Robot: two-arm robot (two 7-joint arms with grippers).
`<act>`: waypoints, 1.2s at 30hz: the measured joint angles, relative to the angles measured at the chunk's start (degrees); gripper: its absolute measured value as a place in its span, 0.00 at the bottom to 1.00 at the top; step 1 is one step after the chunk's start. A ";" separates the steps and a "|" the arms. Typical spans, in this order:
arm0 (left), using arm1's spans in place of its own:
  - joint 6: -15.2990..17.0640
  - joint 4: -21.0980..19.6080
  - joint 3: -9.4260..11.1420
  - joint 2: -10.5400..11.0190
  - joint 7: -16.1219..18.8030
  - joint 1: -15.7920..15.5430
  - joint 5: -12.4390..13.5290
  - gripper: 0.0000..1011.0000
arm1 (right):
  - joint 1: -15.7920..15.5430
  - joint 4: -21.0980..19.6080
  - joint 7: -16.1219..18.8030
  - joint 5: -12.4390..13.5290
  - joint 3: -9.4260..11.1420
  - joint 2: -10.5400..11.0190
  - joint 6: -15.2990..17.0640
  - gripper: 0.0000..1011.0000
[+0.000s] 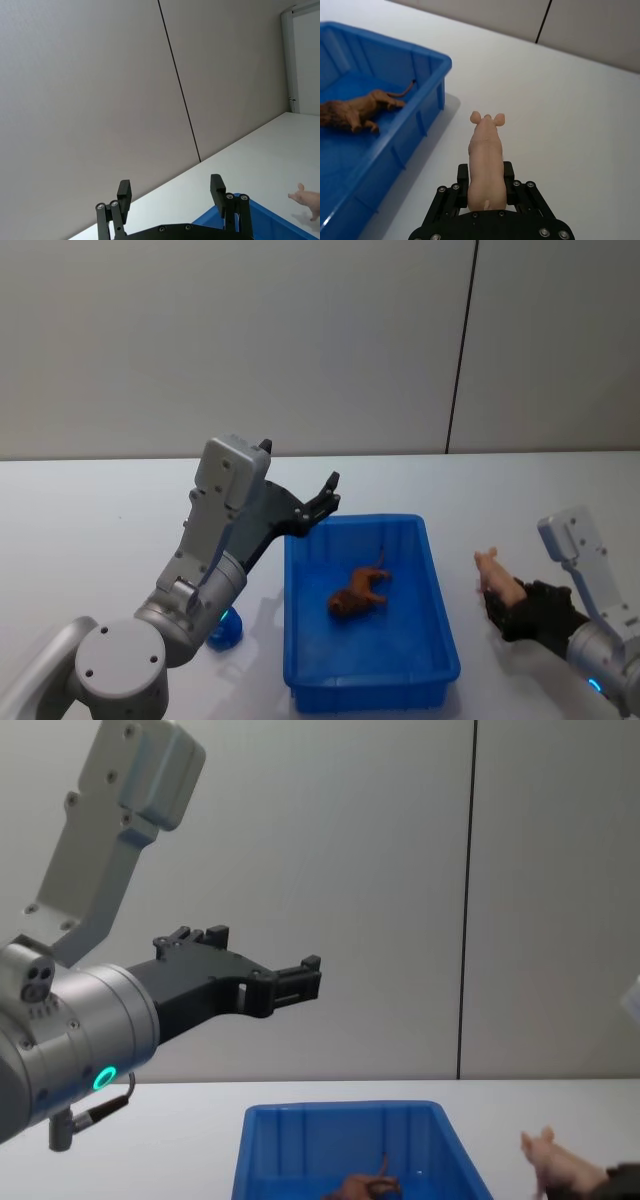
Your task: Pick up the two dolls from the table and place them into the box.
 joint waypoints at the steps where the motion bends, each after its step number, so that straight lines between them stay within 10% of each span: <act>1: 0.00 0.00 0.00 0.00 0.00 0.00 0.00 0.99 | 0.01 -0.23 0.07 -0.10 0.02 0.04 -0.29 0.38; 23: 0.00 0.00 0.00 0.00 0.00 0.00 0.00 0.99 | 2.61 -6.76 8.02 -2.75 -0.64 0.14 -8.06 0.38; 36: 0.00 0.00 0.00 0.00 0.00 0.00 0.00 0.99 | 5.73 -8.31 18.02 -2.79 -1.97 -0.62 -6.26 0.38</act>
